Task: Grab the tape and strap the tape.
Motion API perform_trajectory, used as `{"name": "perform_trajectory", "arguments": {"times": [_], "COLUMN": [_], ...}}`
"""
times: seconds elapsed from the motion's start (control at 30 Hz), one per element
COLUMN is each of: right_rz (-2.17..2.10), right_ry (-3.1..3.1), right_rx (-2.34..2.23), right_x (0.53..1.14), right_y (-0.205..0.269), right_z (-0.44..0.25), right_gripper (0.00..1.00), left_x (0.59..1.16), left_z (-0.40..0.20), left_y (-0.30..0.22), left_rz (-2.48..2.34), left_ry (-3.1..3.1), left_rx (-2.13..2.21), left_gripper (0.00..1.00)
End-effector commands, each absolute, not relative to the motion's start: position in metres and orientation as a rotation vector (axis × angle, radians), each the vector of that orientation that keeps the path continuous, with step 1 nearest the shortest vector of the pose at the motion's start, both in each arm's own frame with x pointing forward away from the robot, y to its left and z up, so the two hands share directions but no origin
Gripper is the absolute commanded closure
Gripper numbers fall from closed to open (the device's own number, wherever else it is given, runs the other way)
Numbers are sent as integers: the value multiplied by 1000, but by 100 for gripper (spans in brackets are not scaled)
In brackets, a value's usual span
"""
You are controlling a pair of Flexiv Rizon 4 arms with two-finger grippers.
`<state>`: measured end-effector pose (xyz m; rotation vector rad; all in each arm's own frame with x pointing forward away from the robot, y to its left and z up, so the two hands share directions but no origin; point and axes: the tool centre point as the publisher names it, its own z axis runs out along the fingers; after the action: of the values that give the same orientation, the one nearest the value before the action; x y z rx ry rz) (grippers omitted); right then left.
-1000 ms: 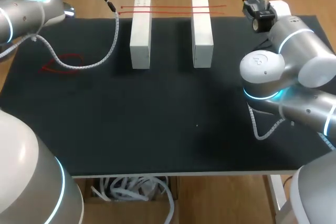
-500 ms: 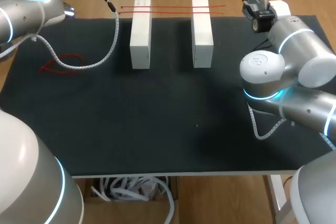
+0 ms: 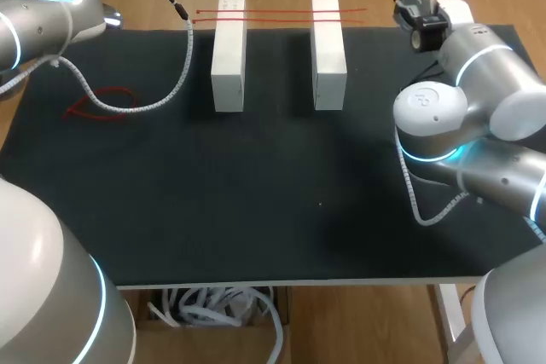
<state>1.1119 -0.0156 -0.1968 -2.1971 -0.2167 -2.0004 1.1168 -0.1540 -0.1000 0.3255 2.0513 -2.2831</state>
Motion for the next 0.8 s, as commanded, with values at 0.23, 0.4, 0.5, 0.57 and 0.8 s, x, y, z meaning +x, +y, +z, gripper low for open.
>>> {"name": "perform_trajectory", "arguments": {"times": [0.23, 0.4, 0.5, 0.57, 0.8], "right_rz": [-2015, -2023, -2029, -2031, -2038], "right_ry": [-276, -308, -330, -344, -389], "right_rx": [-2184, -2178, -2172, -2168, -2158], "right_x": [1113, 1113, 1112, 1112, 1113], "right_y": [-19, -18, -17, -16, -14], "right_z": [-194, -193, -191, -191, -189], "right_gripper": [100, 100, 100, 100, 100], "left_x": [1117, 1116, 1115, 1114, 1109], "left_z": [-87, -85, -84, -82, -73], "left_y": [-162, -164, -163, -162, -171], "left_rz": [-1841, -1579, -1511, -1486, -1238], "left_ry": [2521, 2697, 2717, 2716, 2783], "left_rx": [113, -65, -125, -129, -99], "left_gripper": [100, 100, 100, 100, 100]}}
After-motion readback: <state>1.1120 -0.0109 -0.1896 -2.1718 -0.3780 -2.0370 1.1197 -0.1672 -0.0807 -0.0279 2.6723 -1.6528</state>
